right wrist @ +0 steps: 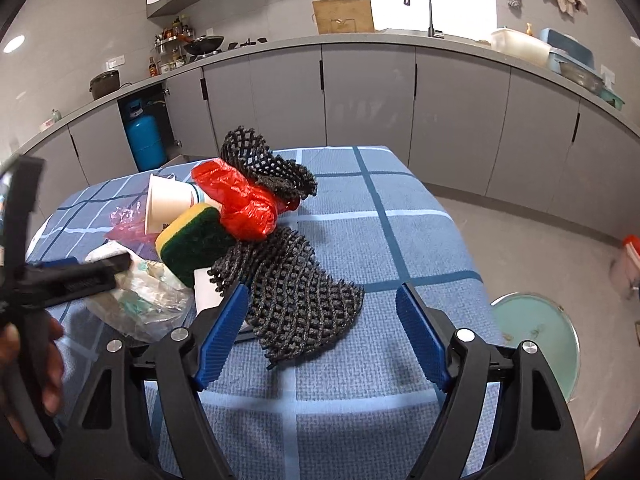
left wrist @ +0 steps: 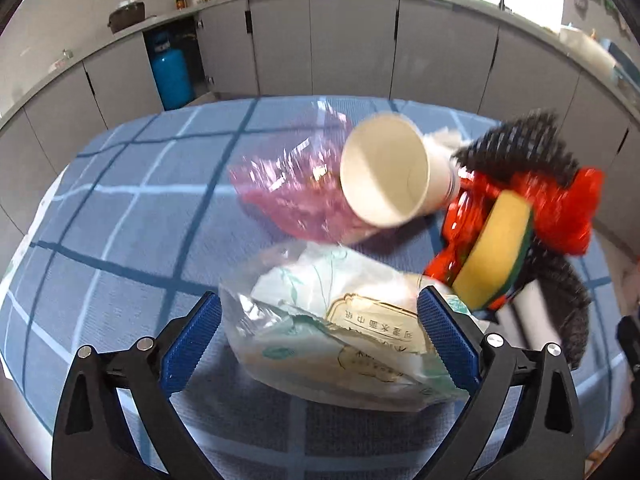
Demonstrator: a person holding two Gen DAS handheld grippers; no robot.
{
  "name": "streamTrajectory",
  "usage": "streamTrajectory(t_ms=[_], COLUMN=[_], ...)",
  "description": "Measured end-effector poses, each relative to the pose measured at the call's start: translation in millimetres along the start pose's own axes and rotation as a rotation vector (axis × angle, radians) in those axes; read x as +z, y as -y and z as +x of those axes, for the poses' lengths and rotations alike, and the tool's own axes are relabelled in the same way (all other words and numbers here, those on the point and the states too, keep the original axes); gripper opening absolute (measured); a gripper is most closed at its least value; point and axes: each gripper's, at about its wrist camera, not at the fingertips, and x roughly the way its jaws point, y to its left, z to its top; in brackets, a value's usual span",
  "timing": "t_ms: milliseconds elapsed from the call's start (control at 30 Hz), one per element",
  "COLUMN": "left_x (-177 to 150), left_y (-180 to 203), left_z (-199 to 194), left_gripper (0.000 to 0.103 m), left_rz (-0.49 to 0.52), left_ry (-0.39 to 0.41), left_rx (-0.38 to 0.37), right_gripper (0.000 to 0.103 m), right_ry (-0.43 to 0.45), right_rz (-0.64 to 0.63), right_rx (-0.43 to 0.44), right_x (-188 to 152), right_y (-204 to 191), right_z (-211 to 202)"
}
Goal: Collect trash
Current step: 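Return both tools to the table and grasp the clear wrapper bag with the left tool, then grasp the yellow-green sponge with the right tool while the left tool holds the clear bag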
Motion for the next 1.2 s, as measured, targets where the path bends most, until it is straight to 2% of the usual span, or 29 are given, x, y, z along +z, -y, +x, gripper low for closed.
streamTrajectory(t_ms=[100, 167, 200, 233, 267, 333, 367, 400, 433, 533, 733, 967, 1067, 1200], left_x=[-3.4, -4.1, -5.9, -7.9, -9.8, -15.4, -17.5, -18.5, -20.0, -22.3, -20.6, -3.2, 3.8, 9.7], left_y=[-1.2, 0.3, 1.2, 0.6, 1.5, 5.3, 6.2, 5.1, 2.8, -0.2, -11.7, -51.2, -62.7, -76.0], left_z=[3.8, 3.1, 3.1, 3.5, 2.4, -1.4, -4.6, -6.4, -6.9, -14.4, -36.8, -63.6, -67.5, -70.8], left_gripper=[0.096, 0.09, 0.084, 0.064, 0.055, 0.051, 0.034, 0.008, 0.006, 0.003, 0.001, 0.001, 0.001, 0.001], left_rz=[0.011, 0.031, 0.042, 0.046, 0.054, 0.082, 0.091, 0.091, 0.082, 0.096, 0.098, 0.09, 0.082, 0.071], left_ry=[0.006, 0.012, 0.01, 0.004, -0.007, -0.006, -0.005, -0.013, -0.035, -0.013, 0.041, 0.166, 0.188, 0.223], left_rx=[-0.001, 0.0, -0.001, -0.019, -0.039, -0.039, -0.046, -0.069, -0.108, -0.126, -0.123, -0.024, 0.006, 0.056], right_gripper=[0.076, 0.076, 0.076, 0.076, 0.076, 0.076, 0.076, 0.076, 0.077, 0.077, 0.077, 0.077, 0.076, 0.065], right_ry=[-0.002, 0.0, 0.001, 0.001, 0.0, -0.001, 0.001, 0.005, 0.009, 0.01, 0.026, 0.035, 0.022, -0.003], right_rz=[0.002, 0.002, 0.002, 0.003, 0.004, -0.002, -0.005, -0.008, -0.009, -0.011, -0.031, -0.067, -0.09, -0.104], right_rx=[0.009, 0.014, 0.016, 0.018, 0.021, 0.025, 0.027, 0.029, 0.031, 0.042, 0.071, 0.117, 0.11, 0.095], right_x=[1.2, 1.8, 2.3, 2.3, 2.7, 3.5, 4.0, 4.8, 5.4, 6.7, 13.6, 24.7, 28.4, 31.8], right_y=[0.8, 0.3, -0.1, -1.0, -2.0, -5.1, -6.2, -8.0, -9.4, -14.0, -31.1, -64.2, -83.5, -102.1], right_z=[0.9, 1.8, 2.4, 2.8, 3.8, 3.2, 3.2, 2.3, 1.6, 1.9, -0.6, 6.5, 20.4, 38.4])
